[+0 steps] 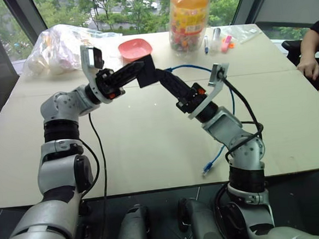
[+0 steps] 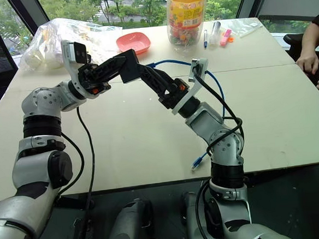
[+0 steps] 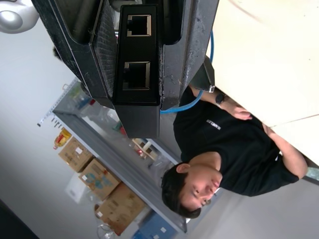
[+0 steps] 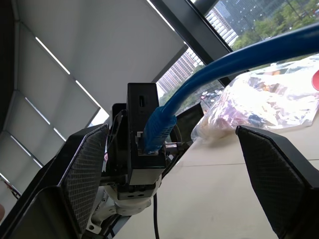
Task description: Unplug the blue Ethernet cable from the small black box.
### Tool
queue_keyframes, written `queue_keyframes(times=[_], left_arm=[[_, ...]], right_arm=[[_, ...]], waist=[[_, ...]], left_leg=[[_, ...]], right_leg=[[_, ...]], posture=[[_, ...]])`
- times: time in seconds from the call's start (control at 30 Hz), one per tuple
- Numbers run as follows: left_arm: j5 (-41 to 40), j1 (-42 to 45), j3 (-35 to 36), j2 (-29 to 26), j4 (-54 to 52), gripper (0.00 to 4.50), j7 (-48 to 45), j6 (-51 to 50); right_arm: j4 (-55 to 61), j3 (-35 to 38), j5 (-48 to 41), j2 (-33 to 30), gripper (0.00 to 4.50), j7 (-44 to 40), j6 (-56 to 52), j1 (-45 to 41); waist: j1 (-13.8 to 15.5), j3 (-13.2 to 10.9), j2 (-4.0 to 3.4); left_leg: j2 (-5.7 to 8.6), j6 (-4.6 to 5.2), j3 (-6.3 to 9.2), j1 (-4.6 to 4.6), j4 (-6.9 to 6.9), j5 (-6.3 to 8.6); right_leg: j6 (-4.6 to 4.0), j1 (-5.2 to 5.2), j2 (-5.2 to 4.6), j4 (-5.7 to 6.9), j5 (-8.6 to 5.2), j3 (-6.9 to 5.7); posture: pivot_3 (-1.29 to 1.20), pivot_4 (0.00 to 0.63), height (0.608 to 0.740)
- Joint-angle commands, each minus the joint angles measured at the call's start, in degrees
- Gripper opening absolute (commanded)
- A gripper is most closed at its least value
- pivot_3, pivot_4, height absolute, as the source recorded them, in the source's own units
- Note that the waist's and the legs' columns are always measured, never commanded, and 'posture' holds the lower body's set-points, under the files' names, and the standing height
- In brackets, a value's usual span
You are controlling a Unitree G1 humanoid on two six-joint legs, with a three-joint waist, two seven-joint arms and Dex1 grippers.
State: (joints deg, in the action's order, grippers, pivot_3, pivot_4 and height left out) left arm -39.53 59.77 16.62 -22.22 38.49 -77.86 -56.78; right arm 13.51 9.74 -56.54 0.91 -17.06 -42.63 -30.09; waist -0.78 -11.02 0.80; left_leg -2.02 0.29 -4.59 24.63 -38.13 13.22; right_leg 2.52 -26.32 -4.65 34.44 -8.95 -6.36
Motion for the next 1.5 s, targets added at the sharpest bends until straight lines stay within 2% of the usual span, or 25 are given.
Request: queue_keyframes(times=[0.03,0.23,0.43,0.53,0.73,0.87,1.0,1.07,1.13,1.23,1.37,1.5], left_arm=[[-1.9,0.4,0.3,-0.2,-1.9,0.48,-0.3,0.5],[-1.9,0.4,0.2,-0.3,-1.9,0.48,-0.1,0.6],[-1.5,0.4,0.7,-0.1,-1.0,0.48,1.4,1.7],[-1.0,0.4,1.6,-0.9,0.3,0.48,2.9,3.1],[-2.1,-1.0,3.7,-6.9,0.3,0.48,2.8,1.9],[-1.8,-0.9,3.8,-8.4,0.4,0.48,3.5,3.2],[8.6,-2.3,-3.1,-5.2,-2.8,0.48,10.4,18.4],[15.7,-3.8,-8.3,-1.9,-3.4,0.48,15.0,29.5],[17.4,-4.5,-9.5,1.5,-3.2,0.48,17.4,34.7],[19.1,-4.7,-10.3,5.5,-1.1,0.48,19.9,40.5],[23.4,-4.4,-12.6,9.6,4.7,0.48,24.3,49.1],[25.9,-3.5,-13.6,12.0,9.5,0.48,26.6,55.1]], right_arm=[[1.1,-0.4,-0.4,-0.2,2.92,-0.5,1.7,-1.1],[0.9,-0.9,-0.5,-0.2,0.02,-0.6,2.6,-1.1],[0.3,-1.6,-1.0,0.0,0.02,-0.7,2.3,-0.9],[-1.3,0.5,-2.0,0.3,0.02,0.6,3.2,-1.4],[-9.8,9.1,-2.9,-9.2,0.02,-0.4,4.1,-4.3],[-16.2,11.0,-2.1,-14.4,0.02,-2.5,4.1,-7.7],[-28.2,8.8,7.7,-19.7,0.02,-2.5,6.9,-13.1],[-36.4,3.6,16.3,-23.1,0.02,-3.2,8.5,-16.1],[-43.8,-0.5,22.9,-24.8,0.02,-4.0,10.3,-18.9],[-52.3,-2.1,27.0,-24.5,0.02,-6.6,12.6,-22.2],[-58.4,-4.3,31.7,-23.7,1.52,-10.3,14.5,-24.4],[-56.4,-5.1,33.9,-23.5,3.56,-12.9,13.8,-23.3]], waist=[[0.0,0.0,0.00],[0.0,0.0,0.00],[0.0,0.0,0.00],[0.0,0.0,0.00],[0.0,0.0,-0.01],[0.1,0.0,-0.01],[0.2,0.0,-0.02],[0.3,0.0,-0.01],[0.3,0.0,-0.01],[0.0,0.0,0.00],[-0.1,0.0,0.00],[0.0,0.0,0.00]], left_leg=[[0.00,0.00,0.00,0.00,0.00,0.00],[0.00,0.00,0.00,0.01,0.01,0.00],[0.00,0.00,0.00,0.01,0.01,0.00],[-0.01,0.00,0.00,0.02,0.01,0.00],[-0.01,0.00,0.00,0.02,0.01,0.00],[0.01,0.01,-0.02,0.10,0.08,0.01],[0.02,0.01,-0.02,0.09,0.05,0.00],[0.07,0.01,-0.02,0.09,0.04,0.00],[0.14,0.02,-0.12,0.09,0.04,0.01],[0.16,0.12,-0.22,0.24,0.05,0.06],[0.17,0.14,-0.39,0.55,0.05,0.05],[0.14,0.13,-0.36,0.53,0.01,0.04]], right_leg=[[0.00,0.00,0.00,-0.01,0.00,0.00],[-0.01,0.00,0.00,-0.04,-0.01,0.00],[-0.01,0.00,0.00,-0.05,-0.01,0.00],[-0.02,0.01,-0.01,-0.06,-0.01,0.00],[-0.02,0.00,0.00,-0.08,-0.01,-0.01],[-0.11,-0.05,-0.03,-0.13,-0.07,-0.02],[-0.11,-0.04,-0.02,-0.12,-0.06,-0.02],[-0.14,-0.01,-0.06,-0.14,-0.07,-0.01],[-0.15,-0.01,-0.10,-0.17,-0.06,0.03],[-0.08,-0.15,-0.09,-0.20,0.16,0.05],[-0.06,-0.48,0.03,-0.12,0.18,0.04],[-0.06,-0.46,0.05,-0.09,0.18,0.02]], posture=[[0.00,0.150,0.740],[0.00,0.150,0.740],[0.00,0.150,0.740],[0.00,0.150,0.740],[0.00,0.150,0.740],[0.00,0.150,0.740],[0.00,0.150,0.740],[0.00,0.150,0.740],[0.00,0.150,0.740],[0.00,0.150,0.740],[0.00,0.150,0.740],[0.00,0.150,0.740]])
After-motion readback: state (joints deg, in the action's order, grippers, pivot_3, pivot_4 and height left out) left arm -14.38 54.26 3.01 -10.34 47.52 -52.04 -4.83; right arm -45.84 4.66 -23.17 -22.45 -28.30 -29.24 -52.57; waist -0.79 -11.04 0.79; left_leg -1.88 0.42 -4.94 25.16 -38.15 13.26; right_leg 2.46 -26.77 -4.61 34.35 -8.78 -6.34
